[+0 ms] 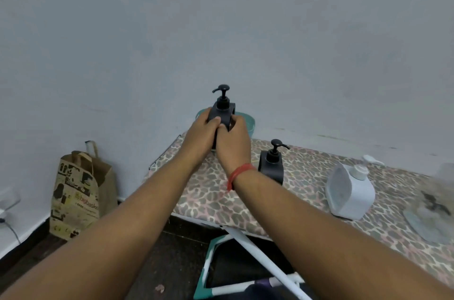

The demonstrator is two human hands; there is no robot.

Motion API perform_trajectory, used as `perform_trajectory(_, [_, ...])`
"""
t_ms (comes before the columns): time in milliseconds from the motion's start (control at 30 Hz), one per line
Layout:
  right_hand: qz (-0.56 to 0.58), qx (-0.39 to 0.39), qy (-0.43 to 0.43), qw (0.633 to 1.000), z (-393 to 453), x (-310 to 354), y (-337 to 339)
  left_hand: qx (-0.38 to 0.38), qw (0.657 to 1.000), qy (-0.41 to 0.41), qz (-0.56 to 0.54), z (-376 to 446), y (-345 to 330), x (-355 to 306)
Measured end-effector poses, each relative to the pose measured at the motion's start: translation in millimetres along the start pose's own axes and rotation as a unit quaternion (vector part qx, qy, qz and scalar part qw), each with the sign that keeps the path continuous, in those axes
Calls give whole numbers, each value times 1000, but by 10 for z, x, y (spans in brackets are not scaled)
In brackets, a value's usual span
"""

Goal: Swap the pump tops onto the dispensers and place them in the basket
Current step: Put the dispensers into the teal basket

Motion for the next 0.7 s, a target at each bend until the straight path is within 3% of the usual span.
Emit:
perform_trajectory(433, [-82,29,28,996,1080,-11,-719,-7,998,66,10,1320,-58,90])
perform_trajectory(700, [-134,57,0,989,1238,-413,-1005,-13,987,48,154,1671,-117,491])
Point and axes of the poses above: each hand's wrist, its own z-axis towards the middle knuckle, its own y-axis out of the back of the hand, x = y × z, the point moved 7 cm from there along z, towards the middle knuckle, and after that the axes turned 15 degrees about -x, right-handed, at the moved point
